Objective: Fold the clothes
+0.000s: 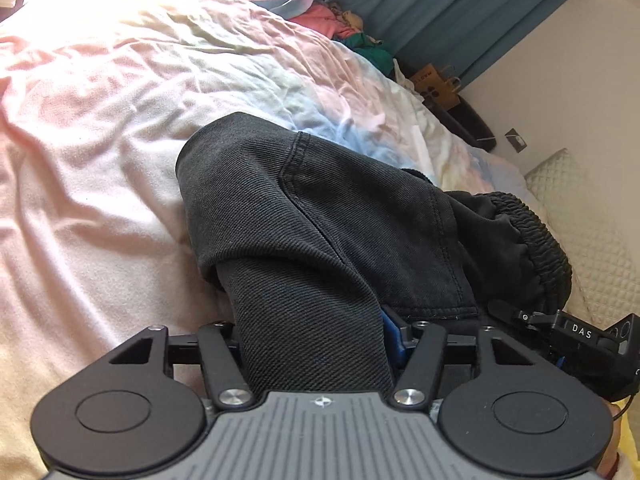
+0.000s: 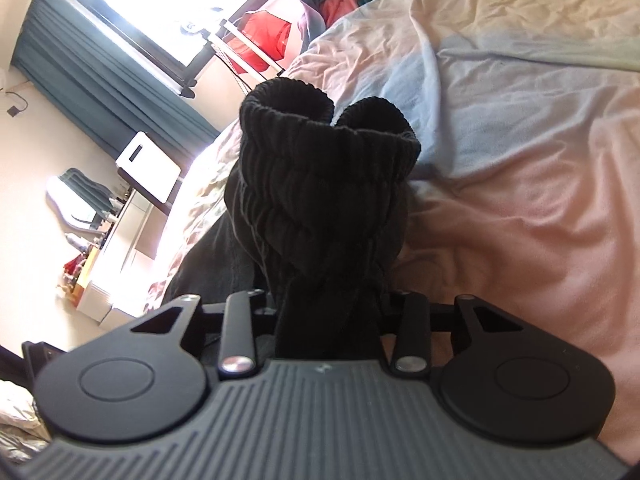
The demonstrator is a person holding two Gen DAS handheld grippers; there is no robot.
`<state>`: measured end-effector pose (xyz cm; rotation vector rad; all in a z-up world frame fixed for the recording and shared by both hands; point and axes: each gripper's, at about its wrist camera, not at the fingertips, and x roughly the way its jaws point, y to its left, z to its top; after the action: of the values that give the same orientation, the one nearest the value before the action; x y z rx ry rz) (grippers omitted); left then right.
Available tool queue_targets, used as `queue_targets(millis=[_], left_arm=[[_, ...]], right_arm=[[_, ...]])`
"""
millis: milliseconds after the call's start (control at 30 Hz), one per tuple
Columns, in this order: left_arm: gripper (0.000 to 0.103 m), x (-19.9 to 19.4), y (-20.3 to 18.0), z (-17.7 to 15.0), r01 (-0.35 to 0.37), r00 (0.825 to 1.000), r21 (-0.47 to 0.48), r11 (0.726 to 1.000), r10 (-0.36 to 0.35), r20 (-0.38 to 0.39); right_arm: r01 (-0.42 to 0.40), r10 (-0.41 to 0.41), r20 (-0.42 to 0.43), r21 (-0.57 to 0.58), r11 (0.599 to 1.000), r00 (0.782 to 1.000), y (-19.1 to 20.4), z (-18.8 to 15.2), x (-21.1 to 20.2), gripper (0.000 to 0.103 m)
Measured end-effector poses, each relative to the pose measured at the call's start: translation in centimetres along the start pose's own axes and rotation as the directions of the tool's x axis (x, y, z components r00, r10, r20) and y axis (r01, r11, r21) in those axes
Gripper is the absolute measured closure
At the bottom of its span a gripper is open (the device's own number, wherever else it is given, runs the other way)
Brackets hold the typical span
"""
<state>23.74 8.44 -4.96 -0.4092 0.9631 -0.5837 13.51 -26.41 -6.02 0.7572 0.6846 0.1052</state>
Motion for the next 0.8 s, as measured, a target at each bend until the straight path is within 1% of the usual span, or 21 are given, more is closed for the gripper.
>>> queue_targets(millis=[67,133,233,300,367,433,533,633,733,800], left_arm=[[0.051,-0.6,-0.5,0.2,0.019,1.0,-0.024,1.0,-0.019,0.012],[0.053,-0.9,-1.8,0.7,0.031,1.0,-0.035,0.999,-0.03,0.007],[0.055,-0.6,-5.7,1.9,0.025,1.0,0.006,1.0,-0.025,-0.015],[0.055,0.8,-8.7,3.1,0.033,0.999,0.029,0.999,-0.032,-0.034],[0.056,3.0,-12.2,4.6,0.053,0.997,0.054,0.997,-0.05,-0.051],[0.057,6.1,-15.9,6.2,0.087,0.995,0.071,0.994,-0.083,-0.064],[0.057,12.1,-21.5,9.0,0.147,0.987,0.088,0.985,-0.141,-0.072],[0.057,19.5,-28.2,11.5,0.189,0.98,0.125,0.974,-0.179,-0.089],[0.057,27.7,-34.5,13.9,0.226,0.971,0.144,0.963,-0.211,-0.113],[0.057,31.9,-37.0,14.7,0.244,0.966,0.157,0.957,-0.225,-0.131]], right_arm=[[-0.017,0.017,0.011,-0.004,1.0,1.0,0.6,0.6,-0.8,0.066],[-0.033,0.033,0.025,0.0,0.999,0.999,0.8,1.6,-2.0,0.067],[-0.029,0.03,0.07,-0.019,0.999,0.997,0.9,3.5,-4.1,0.067],[-0.01,0.013,0.109,-0.031,0.999,0.994,0.6,5.3,-5.7,0.067],[0.0,0.003,0.149,-0.018,1.0,0.989,-0.7,7.8,-7.3,0.067],[0.017,-0.017,0.196,0.002,1.0,0.98,-2.6,11.0,-9.1,0.067],[0.051,-0.059,0.265,0.04,0.998,0.962,-6.3,16.4,-11.6,0.067],[0.116,-0.127,0.333,0.053,0.992,0.934,-10.2,21.9,-13.5,0.067],[0.169,-0.19,0.37,0.09,0.982,0.91,-14.5,26.2,-14.0,0.068],[0.202,-0.232,0.392,0.116,0.972,0.89,-17.4,29.1,-14.4,0.068]])
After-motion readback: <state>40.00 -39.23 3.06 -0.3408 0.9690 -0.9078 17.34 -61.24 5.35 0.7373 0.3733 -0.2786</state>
